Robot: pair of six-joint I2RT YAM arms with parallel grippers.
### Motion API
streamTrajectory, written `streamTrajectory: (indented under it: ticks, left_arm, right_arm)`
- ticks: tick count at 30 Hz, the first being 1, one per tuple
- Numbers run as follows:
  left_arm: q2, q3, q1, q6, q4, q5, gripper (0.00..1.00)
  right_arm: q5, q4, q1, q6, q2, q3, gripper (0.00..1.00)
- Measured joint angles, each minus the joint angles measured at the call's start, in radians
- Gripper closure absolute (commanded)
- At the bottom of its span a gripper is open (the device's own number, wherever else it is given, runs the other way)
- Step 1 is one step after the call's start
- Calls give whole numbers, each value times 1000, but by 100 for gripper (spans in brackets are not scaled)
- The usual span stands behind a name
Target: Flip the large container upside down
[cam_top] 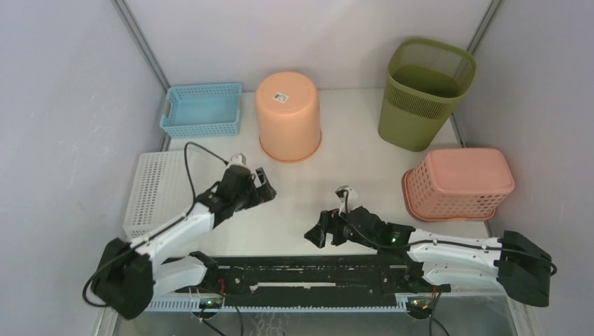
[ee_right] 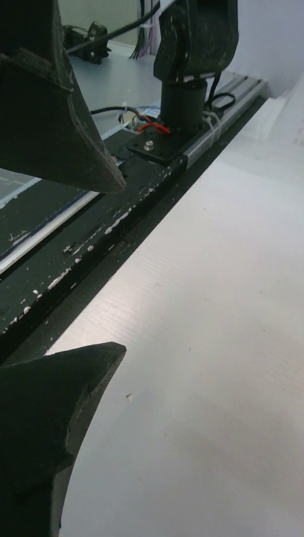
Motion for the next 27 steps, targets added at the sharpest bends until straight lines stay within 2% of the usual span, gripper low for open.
streamTrajectory:
  ticks: [7,13,19,27]
  left_arm:
    - [350,396,105,4,-18,-119,3]
    - [532,506,159,2,24,-106,11]
    - [713,608,150,4,45,-34,11]
    - [972,984,150,74,-11,-16,10]
  right_arm:
    - [71,-75,45,40,-190,-40,5]
    - [127,-144,77,88,-326,-106,5]
    - [156,-200,78,108,-372,-122,5]
    - [166,-251,82,113,-409,-122,5]
